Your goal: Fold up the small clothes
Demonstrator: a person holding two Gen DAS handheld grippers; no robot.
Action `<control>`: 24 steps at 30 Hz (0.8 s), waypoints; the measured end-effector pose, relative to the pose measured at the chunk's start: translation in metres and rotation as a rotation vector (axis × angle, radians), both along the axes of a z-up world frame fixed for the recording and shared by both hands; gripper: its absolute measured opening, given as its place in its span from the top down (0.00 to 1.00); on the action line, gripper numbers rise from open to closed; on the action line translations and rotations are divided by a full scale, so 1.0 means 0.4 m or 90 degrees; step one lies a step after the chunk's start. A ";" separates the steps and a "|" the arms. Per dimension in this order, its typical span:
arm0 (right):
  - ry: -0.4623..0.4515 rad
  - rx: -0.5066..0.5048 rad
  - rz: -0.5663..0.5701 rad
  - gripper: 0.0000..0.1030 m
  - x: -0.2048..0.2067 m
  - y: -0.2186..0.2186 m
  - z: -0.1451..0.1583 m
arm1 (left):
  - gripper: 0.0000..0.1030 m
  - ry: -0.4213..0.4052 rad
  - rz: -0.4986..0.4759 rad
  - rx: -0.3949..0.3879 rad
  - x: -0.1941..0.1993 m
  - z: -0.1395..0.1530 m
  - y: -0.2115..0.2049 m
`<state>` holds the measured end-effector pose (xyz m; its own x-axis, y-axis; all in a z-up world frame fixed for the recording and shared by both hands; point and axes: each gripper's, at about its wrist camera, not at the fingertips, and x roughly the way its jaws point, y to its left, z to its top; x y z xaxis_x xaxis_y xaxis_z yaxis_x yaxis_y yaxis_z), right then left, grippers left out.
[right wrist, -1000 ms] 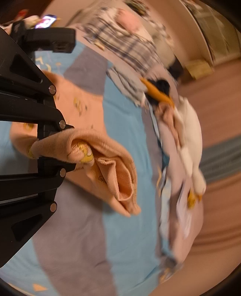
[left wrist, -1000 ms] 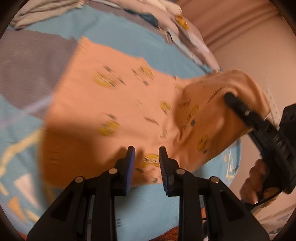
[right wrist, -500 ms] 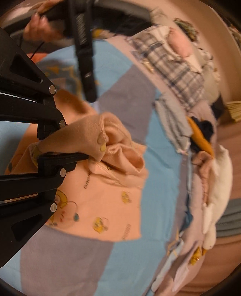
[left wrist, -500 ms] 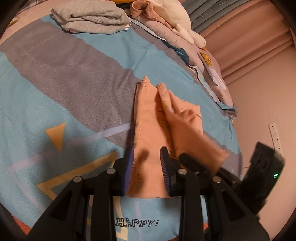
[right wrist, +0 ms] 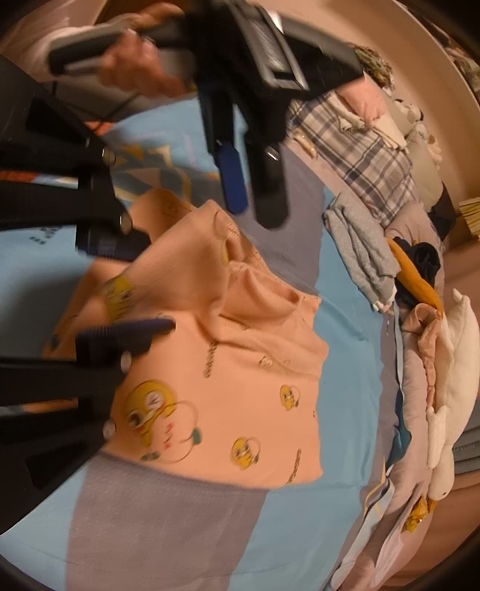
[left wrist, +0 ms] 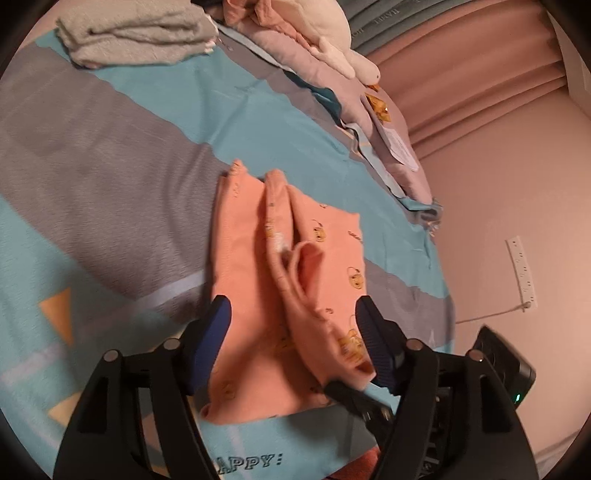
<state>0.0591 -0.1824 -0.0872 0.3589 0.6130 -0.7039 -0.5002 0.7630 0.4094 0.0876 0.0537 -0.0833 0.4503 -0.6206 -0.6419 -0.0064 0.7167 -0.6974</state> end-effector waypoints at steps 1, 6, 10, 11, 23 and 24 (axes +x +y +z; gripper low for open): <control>-0.001 -0.002 -0.003 0.51 -0.006 -0.010 0.002 | 0.30 0.006 -0.008 -0.012 0.010 -0.006 -0.003; 0.012 -0.005 -0.047 0.46 -0.018 -0.091 0.001 | 0.29 0.019 -0.040 -0.001 0.050 -0.023 -0.033; 0.025 -0.004 -0.097 0.41 -0.016 -0.149 -0.008 | 0.29 0.018 -0.062 0.017 0.080 -0.031 -0.062; 0.031 -0.005 -0.114 0.41 -0.013 -0.162 -0.013 | 0.29 0.016 -0.071 0.023 0.088 -0.033 -0.072; 0.045 -0.022 -0.183 0.41 0.011 -0.203 -0.039 | 0.73 -0.002 -0.113 0.177 0.136 -0.083 -0.161; 0.046 -0.026 -0.187 0.41 0.013 -0.202 -0.043 | 0.82 -0.004 -0.111 0.194 0.138 -0.088 -0.164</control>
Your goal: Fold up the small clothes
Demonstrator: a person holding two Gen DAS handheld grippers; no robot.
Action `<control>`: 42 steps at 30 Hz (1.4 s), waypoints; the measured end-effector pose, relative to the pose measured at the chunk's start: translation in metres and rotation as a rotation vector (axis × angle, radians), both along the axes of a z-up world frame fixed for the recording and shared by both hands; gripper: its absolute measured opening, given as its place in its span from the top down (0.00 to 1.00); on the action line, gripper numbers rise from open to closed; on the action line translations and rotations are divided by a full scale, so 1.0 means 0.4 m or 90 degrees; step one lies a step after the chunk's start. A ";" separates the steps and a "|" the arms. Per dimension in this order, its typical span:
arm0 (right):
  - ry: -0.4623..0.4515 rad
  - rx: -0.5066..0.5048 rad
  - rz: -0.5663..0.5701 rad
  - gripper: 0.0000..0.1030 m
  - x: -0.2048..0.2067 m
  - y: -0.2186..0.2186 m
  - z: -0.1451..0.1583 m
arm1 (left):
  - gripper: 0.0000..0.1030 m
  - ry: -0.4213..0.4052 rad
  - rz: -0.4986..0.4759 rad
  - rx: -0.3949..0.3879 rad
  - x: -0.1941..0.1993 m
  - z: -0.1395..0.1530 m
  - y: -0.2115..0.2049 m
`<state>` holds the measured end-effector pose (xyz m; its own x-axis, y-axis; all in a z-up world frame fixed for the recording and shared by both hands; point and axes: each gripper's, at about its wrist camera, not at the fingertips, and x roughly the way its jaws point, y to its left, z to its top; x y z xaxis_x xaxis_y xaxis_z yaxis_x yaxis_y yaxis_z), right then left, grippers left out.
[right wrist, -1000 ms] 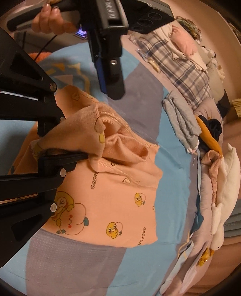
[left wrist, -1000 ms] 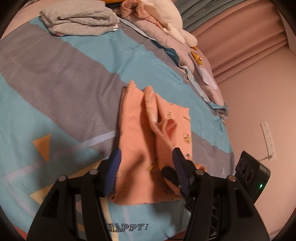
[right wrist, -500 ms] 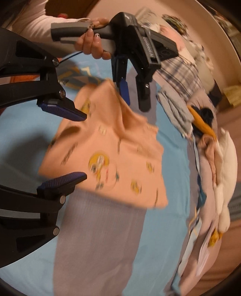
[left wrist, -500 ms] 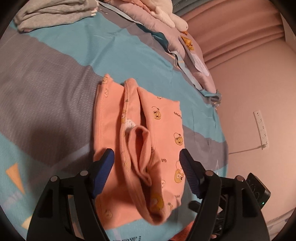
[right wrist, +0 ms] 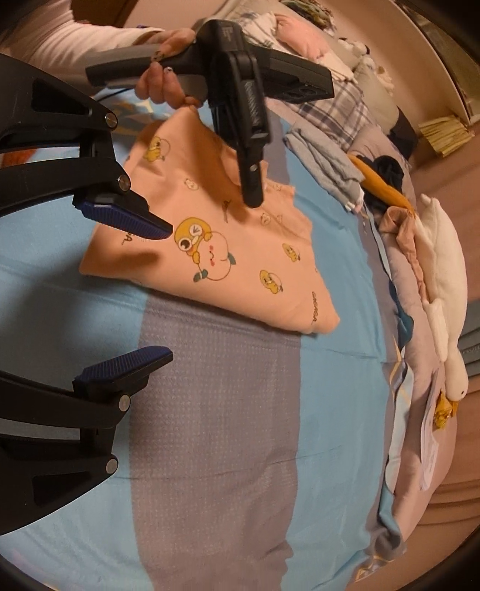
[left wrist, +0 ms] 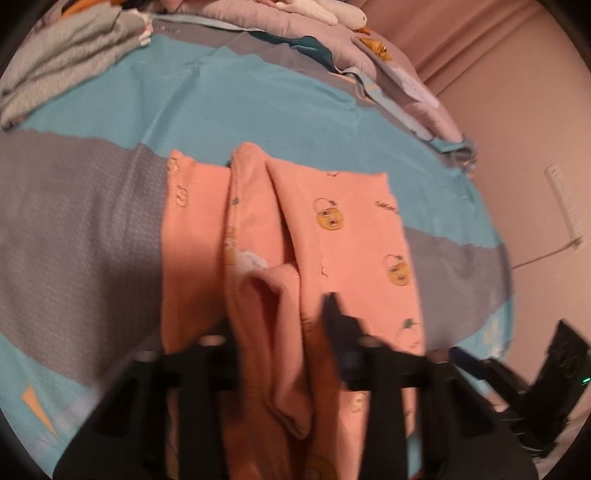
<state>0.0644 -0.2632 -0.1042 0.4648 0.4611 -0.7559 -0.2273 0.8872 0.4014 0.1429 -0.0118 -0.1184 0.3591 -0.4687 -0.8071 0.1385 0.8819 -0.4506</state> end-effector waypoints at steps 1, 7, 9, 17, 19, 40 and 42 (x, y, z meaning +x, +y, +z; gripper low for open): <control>0.001 -0.004 -0.003 0.42 0.002 0.001 -0.002 | 0.84 0.001 0.002 0.003 0.005 -0.004 -0.001; 0.003 -0.013 -0.010 0.42 0.016 0.005 -0.003 | 0.88 -0.065 0.011 0.036 -0.027 0.050 0.010; -0.003 -0.013 -0.006 0.42 0.016 0.008 0.003 | 0.88 -0.093 0.014 0.048 -0.044 0.077 0.022; -0.008 -0.014 0.010 0.41 0.024 0.035 0.005 | 0.88 -0.085 0.036 0.062 -0.074 0.062 0.091; -0.002 -0.012 0.014 0.42 0.028 0.045 -0.001 | 0.87 -0.067 0.043 0.065 -0.073 0.040 0.092; 0.040 -0.058 0.061 0.41 0.015 0.118 -0.042 | 0.48 -0.018 0.085 0.054 -0.173 -0.016 0.149; 0.037 -0.065 0.063 0.41 0.012 0.119 -0.044 | 0.43 -0.016 0.085 0.055 -0.181 -0.016 0.150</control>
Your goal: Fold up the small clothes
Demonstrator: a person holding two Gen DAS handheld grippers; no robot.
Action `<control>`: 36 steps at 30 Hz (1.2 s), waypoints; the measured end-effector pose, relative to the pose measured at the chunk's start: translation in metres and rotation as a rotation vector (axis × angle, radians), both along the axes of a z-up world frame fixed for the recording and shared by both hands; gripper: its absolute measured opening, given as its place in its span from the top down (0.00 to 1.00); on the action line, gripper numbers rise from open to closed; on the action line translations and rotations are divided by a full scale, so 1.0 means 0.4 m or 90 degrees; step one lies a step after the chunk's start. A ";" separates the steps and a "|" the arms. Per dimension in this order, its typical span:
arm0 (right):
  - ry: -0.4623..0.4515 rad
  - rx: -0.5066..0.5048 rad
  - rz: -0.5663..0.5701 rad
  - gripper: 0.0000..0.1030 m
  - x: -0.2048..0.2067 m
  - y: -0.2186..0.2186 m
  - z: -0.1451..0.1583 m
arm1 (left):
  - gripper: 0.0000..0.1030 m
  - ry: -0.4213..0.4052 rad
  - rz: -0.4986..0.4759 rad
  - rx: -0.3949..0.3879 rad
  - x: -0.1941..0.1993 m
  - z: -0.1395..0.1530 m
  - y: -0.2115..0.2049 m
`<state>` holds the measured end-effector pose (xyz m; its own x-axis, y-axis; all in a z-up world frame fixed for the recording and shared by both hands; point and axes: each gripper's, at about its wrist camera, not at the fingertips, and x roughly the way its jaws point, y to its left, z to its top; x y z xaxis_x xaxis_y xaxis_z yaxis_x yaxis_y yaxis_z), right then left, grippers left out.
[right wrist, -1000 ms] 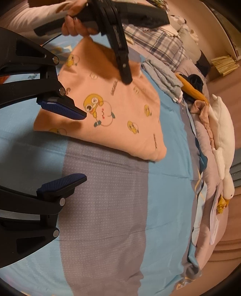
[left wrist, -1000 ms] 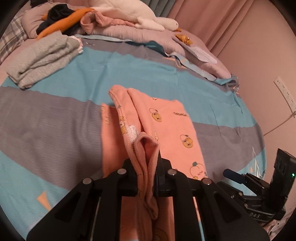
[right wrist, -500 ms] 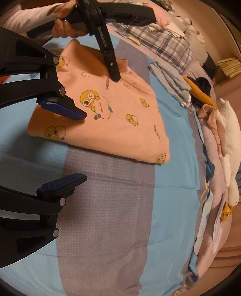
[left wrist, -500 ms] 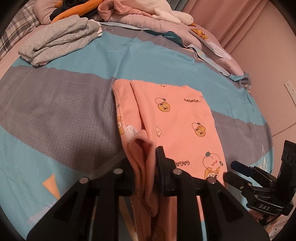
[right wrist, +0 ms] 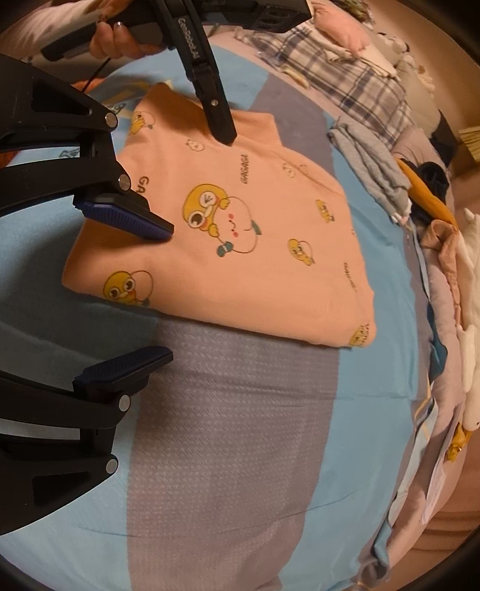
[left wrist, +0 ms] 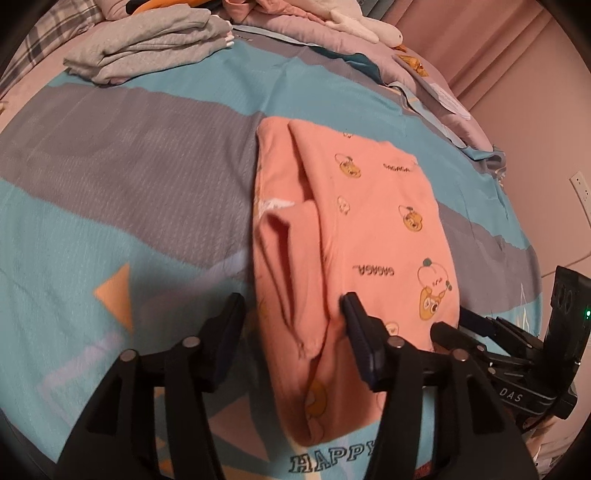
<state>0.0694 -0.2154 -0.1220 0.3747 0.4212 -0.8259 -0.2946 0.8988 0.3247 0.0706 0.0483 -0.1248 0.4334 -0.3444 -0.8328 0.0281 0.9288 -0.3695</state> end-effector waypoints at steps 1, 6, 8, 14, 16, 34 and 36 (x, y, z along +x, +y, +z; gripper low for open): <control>-0.001 0.000 0.000 0.41 -0.001 0.000 0.002 | 0.41 0.001 0.001 0.002 -0.004 0.003 0.003; -0.008 0.012 -0.005 0.41 0.008 -0.012 0.014 | 0.27 -0.006 0.010 -0.025 -0.009 0.023 0.018; -0.012 0.016 -0.011 0.41 0.015 -0.015 0.016 | 0.24 -0.010 0.009 -0.040 -0.005 0.025 0.019; -0.006 0.039 -0.025 0.31 0.060 -0.012 0.016 | 0.22 0.003 -0.017 -0.060 0.028 0.007 -0.002; 0.001 0.051 -0.022 0.31 0.072 -0.003 0.012 | 0.22 0.013 -0.025 -0.062 0.041 -0.005 -0.012; -0.008 0.100 0.000 0.74 0.111 0.025 0.004 | 0.75 -0.011 -0.026 -0.063 0.072 0.007 -0.063; -0.015 0.106 0.000 0.76 0.109 0.019 0.015 | 0.76 -0.022 -0.025 -0.063 0.069 0.027 -0.069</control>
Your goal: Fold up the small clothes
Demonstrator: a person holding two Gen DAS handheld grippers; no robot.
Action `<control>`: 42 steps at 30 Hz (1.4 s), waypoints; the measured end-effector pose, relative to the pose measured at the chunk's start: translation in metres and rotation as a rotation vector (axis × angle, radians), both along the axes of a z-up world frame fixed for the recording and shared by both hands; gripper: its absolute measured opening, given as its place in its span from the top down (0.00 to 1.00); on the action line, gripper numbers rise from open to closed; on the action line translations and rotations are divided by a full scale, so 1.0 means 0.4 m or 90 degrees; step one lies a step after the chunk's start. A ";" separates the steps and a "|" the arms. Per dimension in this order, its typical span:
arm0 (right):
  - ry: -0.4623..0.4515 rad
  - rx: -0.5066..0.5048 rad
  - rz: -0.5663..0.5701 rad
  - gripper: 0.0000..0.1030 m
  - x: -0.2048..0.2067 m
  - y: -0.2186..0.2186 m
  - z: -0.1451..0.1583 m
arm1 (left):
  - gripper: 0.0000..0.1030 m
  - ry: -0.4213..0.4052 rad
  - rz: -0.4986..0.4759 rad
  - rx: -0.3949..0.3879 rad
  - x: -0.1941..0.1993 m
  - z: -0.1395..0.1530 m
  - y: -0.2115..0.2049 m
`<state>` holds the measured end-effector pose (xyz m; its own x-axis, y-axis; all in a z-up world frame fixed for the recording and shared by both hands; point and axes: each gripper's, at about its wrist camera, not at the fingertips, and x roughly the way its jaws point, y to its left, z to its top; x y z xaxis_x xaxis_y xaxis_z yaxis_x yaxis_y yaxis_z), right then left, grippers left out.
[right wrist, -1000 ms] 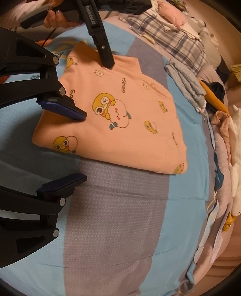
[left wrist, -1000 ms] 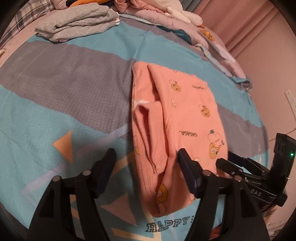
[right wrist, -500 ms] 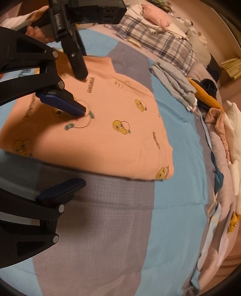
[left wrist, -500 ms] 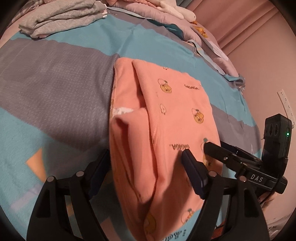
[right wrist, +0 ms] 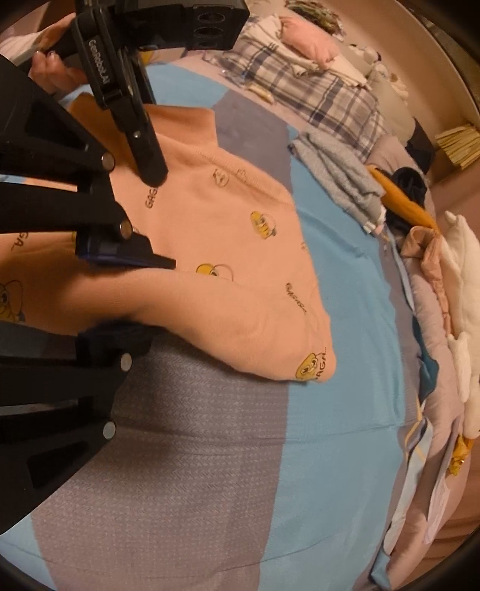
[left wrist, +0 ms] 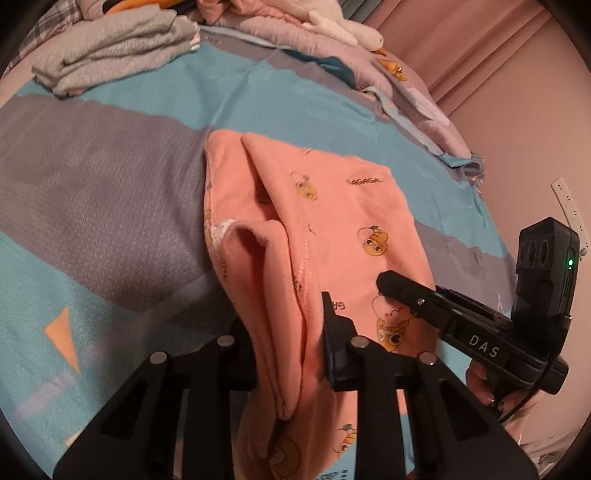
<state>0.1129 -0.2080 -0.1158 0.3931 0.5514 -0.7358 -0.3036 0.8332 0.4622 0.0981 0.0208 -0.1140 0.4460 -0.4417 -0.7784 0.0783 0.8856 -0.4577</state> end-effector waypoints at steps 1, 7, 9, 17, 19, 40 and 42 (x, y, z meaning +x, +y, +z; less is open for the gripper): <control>-0.006 0.003 -0.002 0.77 -0.003 -0.006 0.009 | 0.76 -0.007 -0.002 -0.002 -0.002 0.011 -0.004; -0.048 0.002 -0.023 0.77 -0.015 -0.059 0.060 | 0.77 -0.042 -0.024 0.003 -0.008 0.070 -0.069; -0.058 0.000 -0.034 0.77 -0.017 -0.079 0.071 | 0.77 -0.049 -0.033 0.005 -0.006 0.075 -0.089; -0.083 -0.011 -0.091 0.77 -0.027 -0.172 0.080 | 0.76 -0.068 -0.076 0.010 0.015 0.091 -0.193; -0.080 -0.014 -0.100 0.77 -0.024 -0.183 0.072 | 0.76 -0.066 -0.083 0.016 0.024 0.082 -0.218; -0.022 -0.053 -0.151 0.67 -0.024 -0.230 0.008 | 0.36 -0.036 -0.062 0.078 0.026 0.046 -0.242; -0.032 -0.039 -0.161 0.58 -0.034 -0.244 0.024 | 0.23 -0.052 -0.055 0.077 0.016 0.067 -0.235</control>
